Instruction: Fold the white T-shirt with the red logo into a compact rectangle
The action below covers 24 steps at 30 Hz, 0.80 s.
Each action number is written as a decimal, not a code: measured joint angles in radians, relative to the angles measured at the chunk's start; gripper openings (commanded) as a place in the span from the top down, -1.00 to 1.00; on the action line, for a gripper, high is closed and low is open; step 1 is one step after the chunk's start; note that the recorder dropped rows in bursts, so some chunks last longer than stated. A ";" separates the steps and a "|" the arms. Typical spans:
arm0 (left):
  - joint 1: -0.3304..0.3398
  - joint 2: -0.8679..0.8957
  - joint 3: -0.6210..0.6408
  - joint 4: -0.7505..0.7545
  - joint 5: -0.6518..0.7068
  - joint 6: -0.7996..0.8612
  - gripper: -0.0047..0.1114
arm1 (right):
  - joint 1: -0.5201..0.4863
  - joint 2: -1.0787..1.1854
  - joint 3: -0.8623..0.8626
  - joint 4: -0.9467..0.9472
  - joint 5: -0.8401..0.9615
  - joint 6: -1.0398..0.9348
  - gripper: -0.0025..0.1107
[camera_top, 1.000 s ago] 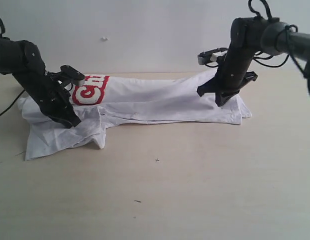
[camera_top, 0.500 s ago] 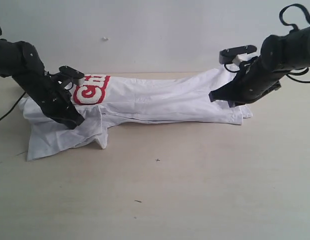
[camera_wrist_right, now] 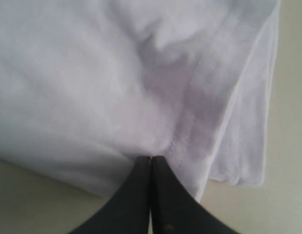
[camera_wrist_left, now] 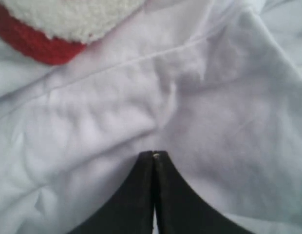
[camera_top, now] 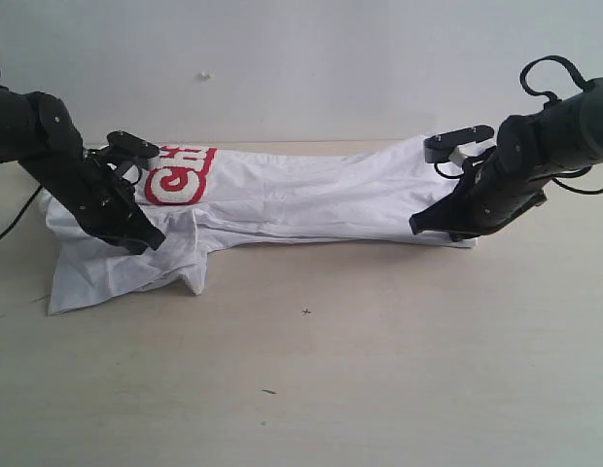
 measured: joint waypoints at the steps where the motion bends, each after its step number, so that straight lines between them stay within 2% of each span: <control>1: 0.000 -0.010 0.019 0.000 -0.013 0.000 0.92 | 0.000 -0.009 0.022 -0.023 -0.016 0.019 0.96; 7: -0.002 -0.089 0.152 0.002 -0.032 -0.002 0.92 | 0.002 -0.097 0.168 -0.142 -0.059 0.162 0.96; 13: -0.006 -0.201 0.323 -0.015 -0.027 0.001 0.92 | 0.013 -0.254 0.335 -0.149 -0.106 0.221 0.96; 18: -0.028 -0.340 0.345 -0.116 -0.013 0.072 0.92 | 0.070 -0.351 0.326 -0.141 -0.174 0.223 0.96; 24: -0.030 -0.381 0.345 -0.128 -0.099 0.070 0.92 | 0.075 -0.211 0.144 -0.130 -0.107 0.227 0.96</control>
